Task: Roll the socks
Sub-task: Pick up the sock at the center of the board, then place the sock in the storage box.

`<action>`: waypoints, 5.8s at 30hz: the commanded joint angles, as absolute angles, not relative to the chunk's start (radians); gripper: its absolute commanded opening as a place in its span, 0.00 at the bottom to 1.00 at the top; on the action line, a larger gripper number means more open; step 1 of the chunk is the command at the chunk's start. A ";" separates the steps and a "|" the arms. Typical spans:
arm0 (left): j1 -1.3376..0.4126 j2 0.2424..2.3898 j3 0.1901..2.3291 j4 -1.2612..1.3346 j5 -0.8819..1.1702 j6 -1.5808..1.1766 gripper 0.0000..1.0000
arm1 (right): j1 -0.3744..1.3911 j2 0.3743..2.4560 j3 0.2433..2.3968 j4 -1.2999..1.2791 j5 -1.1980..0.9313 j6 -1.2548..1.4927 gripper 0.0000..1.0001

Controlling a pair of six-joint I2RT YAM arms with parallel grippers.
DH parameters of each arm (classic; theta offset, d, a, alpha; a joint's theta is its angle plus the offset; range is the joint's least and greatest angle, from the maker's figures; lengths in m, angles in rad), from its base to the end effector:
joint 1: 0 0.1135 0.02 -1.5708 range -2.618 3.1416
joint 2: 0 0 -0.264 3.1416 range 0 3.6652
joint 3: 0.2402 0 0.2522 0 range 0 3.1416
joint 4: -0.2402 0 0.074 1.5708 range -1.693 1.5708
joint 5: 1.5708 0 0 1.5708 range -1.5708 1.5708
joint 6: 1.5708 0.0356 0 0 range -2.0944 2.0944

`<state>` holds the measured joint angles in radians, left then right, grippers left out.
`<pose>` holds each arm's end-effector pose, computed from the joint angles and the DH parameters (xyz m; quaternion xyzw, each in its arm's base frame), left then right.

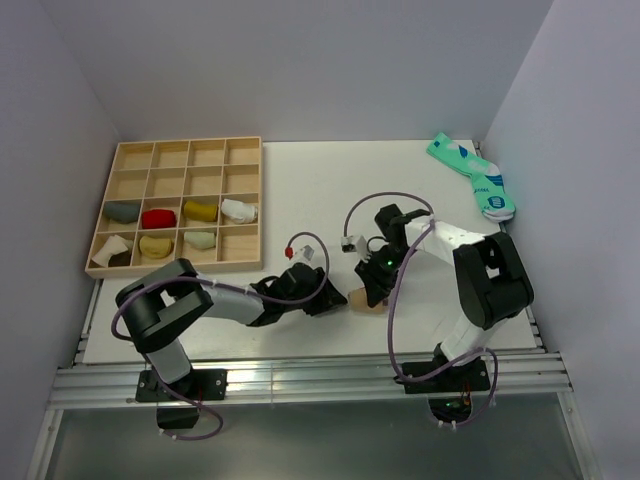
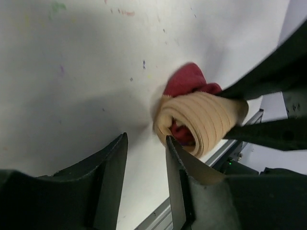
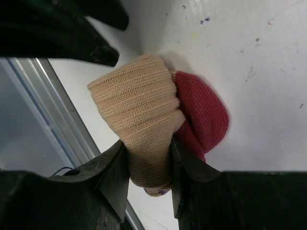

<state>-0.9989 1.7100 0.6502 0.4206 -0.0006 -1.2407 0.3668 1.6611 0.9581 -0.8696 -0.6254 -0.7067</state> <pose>0.1714 -0.2663 0.1252 -0.1079 0.8869 -0.4041 0.1960 0.2439 0.1160 0.1610 -0.4863 0.8178 0.3033 0.0512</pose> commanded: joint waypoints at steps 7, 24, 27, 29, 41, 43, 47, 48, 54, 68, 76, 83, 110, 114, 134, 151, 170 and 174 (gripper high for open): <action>-1.153 1.701 0.597 0.541 -0.205 -1.431 0.46 | 0.350 1.743 0.966 -0.801 -0.518 -0.638 0.31; -1.327 1.804 0.545 0.854 -0.554 -1.713 0.48 | 0.344 1.729 0.943 -0.772 -0.526 -0.595 0.28; -1.347 1.856 0.552 0.915 -0.629 -1.790 0.49 | 0.338 1.726 0.945 -0.773 -0.538 -0.584 0.27; -1.364 1.893 0.558 0.936 -0.661 -1.839 0.50 | 0.331 1.723 0.943 -0.776 -0.552 -0.577 0.27; -1.388 2.059 0.571 1.224 -0.776 -1.908 0.56 | 0.319 1.686 0.956 -0.799 -0.603 -0.574 0.21; -1.388 2.068 0.566 1.268 -0.791 -1.885 0.60 | 0.316 1.680 0.972 -0.818 -0.629 -0.577 0.20; -1.381 2.039 0.555 1.279 -0.818 -1.845 0.66 | 0.311 1.667 1.018 -0.876 -0.684 -0.587 0.19; -1.376 2.031 0.554 1.264 -0.815 -1.836 0.66 | 0.311 1.657 1.028 -0.880 -0.690 -0.584 0.19; -1.364 1.971 0.564 1.163 -0.784 -1.830 0.67 | 0.311 1.611 1.098 -0.900 -0.687 -0.555 0.19; -1.312 1.841 0.537 1.209 -0.778 -1.706 0.68 | 0.322 1.526 1.169 -0.917 -0.655 -0.508 0.19; -1.310 1.816 0.538 1.224 -0.738 -1.694 0.69 | 0.342 1.436 1.134 -0.812 -0.549 -0.422 0.18; -1.308 1.824 0.526 1.276 -0.719 -1.694 0.73 | 0.373 1.358 1.120 -0.752 -0.465 -0.391 0.17; -1.235 1.804 0.568 1.331 -0.681 -1.643 0.85 | 0.535 1.213 1.065 -0.698 -0.347 -0.313 0.16; -1.224 1.813 0.574 1.338 -0.664 -1.646 0.86 | 0.549 1.210 1.068 -0.716 -0.368 -0.311 0.16; -1.215 1.773 0.563 1.330 -0.683 -1.586 0.76 | 0.555 1.255 1.095 -0.788 -0.537 -0.279 0.17; -1.204 1.710 0.532 1.250 -0.658 -1.517 0.02 | 0.563 1.244 1.082 -0.893 -0.506 -0.396 0.34; -1.074 1.530 0.413 1.206 -0.552 -1.448 0.00 | 0.534 1.108 1.115 -0.913 -0.384 -0.397 0.77; -1.011 1.355 0.353 1.031 -0.534 -1.451 0.00 | 0.476 1.097 1.141 -0.928 -0.377 -0.426 0.77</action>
